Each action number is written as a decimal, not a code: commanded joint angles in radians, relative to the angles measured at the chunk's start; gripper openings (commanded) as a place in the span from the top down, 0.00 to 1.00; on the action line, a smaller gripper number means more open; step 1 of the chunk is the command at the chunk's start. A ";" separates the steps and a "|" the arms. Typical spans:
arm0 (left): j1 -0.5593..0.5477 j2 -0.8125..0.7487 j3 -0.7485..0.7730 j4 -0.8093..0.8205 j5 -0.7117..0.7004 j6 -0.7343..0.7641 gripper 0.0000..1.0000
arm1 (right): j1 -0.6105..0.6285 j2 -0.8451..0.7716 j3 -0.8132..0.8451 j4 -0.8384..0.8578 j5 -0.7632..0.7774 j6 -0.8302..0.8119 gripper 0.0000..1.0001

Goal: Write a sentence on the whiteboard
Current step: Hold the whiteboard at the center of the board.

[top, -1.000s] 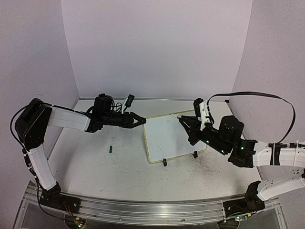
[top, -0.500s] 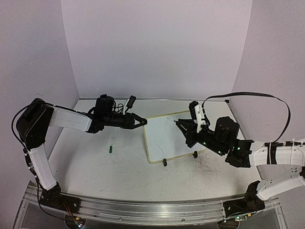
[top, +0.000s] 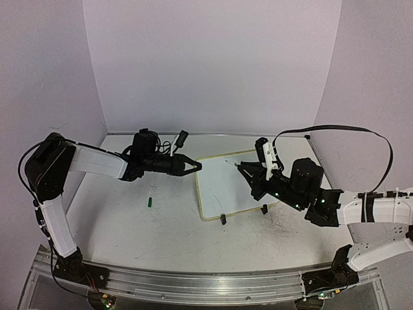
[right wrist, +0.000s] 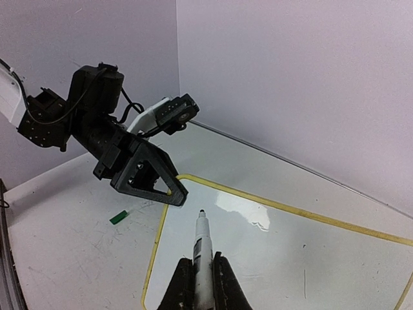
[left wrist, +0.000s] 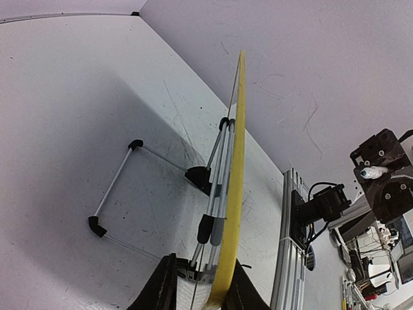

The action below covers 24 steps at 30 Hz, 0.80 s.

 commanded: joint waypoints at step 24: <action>0.000 -0.007 0.024 0.011 -0.021 0.035 0.77 | 0.004 -0.025 0.003 0.030 -0.003 0.002 1.00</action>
